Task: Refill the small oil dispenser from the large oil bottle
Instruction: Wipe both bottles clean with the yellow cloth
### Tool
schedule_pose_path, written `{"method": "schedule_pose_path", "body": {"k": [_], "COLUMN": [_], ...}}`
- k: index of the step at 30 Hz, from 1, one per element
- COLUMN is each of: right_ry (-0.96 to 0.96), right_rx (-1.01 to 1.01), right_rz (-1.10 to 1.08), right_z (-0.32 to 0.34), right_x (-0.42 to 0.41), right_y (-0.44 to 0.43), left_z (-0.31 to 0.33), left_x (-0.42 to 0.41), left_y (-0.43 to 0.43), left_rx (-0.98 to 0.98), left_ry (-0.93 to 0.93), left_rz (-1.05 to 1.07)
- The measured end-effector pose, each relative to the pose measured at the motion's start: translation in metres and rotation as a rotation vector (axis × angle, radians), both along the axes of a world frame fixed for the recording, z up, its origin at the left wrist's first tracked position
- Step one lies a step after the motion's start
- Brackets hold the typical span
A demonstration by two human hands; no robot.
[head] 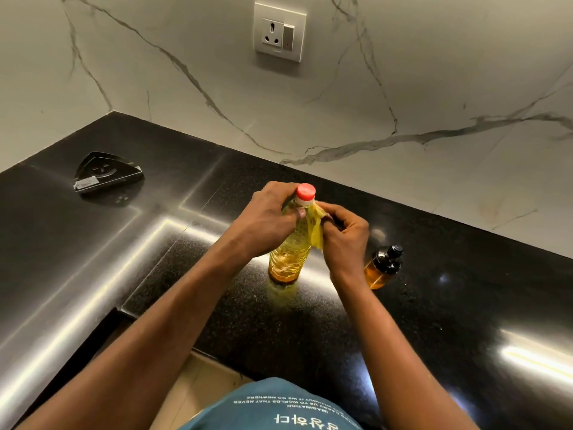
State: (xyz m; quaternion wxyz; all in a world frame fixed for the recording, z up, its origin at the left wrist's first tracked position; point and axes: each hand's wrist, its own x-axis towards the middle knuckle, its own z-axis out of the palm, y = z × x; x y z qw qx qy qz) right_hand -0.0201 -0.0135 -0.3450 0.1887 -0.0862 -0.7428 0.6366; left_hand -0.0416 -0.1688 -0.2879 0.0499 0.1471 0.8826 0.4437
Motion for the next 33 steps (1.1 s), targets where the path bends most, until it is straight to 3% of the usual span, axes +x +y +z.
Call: {"method": "schedule_pose_path", "body": {"k": [10,14,19,24,29,33], "right_ry": [0.098,0.116,0.049,0.033,0.081,0.131], "right_rx": [-0.067,0.136,0.127,0.130,0.056,0.122], "right_rz": [-0.036,-0.146,0.091,0.055,0.075,0.075], "right_z": [0.004,0.006,-0.018,-0.042,-0.025,-0.021], "right_x": [0.017,0.004,0.013,0.026,0.016,0.009], "right_y": [0.001,0.028,0.000,-0.009,-0.005,-0.002], "left_z": [-0.003,-0.009,-0.013,-0.014,-0.017,-0.018], "left_x": [0.008,0.007,0.007,0.003,0.002,0.001], "left_y": [0.008,0.006,0.013,0.013,0.012,0.012], "left_rx": [0.033,0.053,0.033,0.038,0.045,0.089], "left_ry": [0.011,0.022,0.034,0.022,0.023,-0.027], "left_rz": [0.112,0.141,0.160,0.177,0.151,0.128]}}
